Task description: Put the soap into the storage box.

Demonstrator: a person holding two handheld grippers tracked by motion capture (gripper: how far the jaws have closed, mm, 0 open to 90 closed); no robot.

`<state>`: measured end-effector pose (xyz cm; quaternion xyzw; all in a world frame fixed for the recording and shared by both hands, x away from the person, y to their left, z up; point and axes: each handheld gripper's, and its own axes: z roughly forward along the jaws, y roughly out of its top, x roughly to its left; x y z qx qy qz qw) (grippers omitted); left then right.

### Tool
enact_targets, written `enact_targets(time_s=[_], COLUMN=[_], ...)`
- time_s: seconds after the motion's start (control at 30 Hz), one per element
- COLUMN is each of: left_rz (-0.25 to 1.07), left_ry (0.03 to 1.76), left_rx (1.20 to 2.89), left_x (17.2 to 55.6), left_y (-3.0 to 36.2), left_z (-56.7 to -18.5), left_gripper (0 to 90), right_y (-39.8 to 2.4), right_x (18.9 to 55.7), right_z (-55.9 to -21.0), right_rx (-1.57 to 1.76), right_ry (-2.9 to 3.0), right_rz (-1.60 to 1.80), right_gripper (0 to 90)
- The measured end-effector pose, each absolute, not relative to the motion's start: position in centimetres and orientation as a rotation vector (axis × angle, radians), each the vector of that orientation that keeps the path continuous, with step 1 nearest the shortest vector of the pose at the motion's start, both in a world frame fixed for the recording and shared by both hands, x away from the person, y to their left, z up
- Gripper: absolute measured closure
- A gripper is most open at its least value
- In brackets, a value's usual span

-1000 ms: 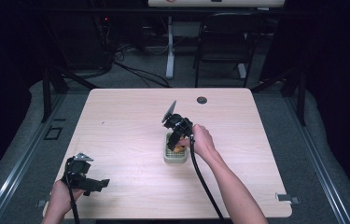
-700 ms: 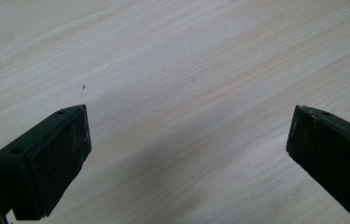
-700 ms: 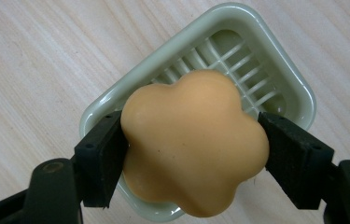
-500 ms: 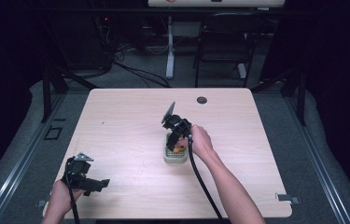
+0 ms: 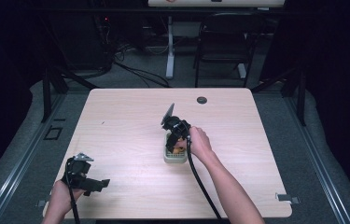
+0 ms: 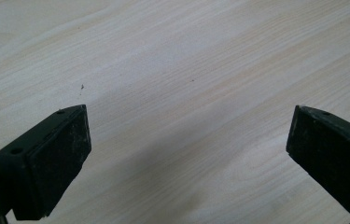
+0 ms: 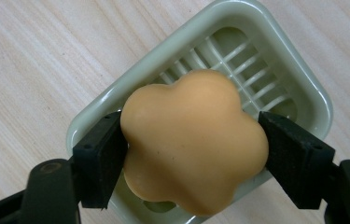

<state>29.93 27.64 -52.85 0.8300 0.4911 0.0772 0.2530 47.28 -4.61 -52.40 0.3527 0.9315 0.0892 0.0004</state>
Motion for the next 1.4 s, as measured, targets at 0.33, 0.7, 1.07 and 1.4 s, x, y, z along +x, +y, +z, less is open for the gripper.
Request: enact_targets(time_s=[0.33,0.7,1.07,1.4], left_rz=[0.214,0.215,0.217,0.217], left_ry=[1.336,1.334,1.332,1.329], left_rx=[2.253,2.259,2.263,2.267], left_x=[29.8,29.9,29.8,29.8], left_y=[27.5,27.5,27.3,27.3], left_z=[-52.8,-52.8,-52.8,-52.8], left_gripper=[0.2,0.2,0.2,0.2], right_y=[-4.1,-5.2,-7.5,-10.8], right_x=[46.8,44.9,42.2,40.1], right_z=[-51.5,-48.5,-45.3,-44.5], right_rx=[1.066,0.997,0.942,0.967], right_ry=[2.924,2.909,2.869,2.828], right_rz=[0.296,0.418,0.505,0.561], right_gripper=[11.9,0.0,0.0,0.0])
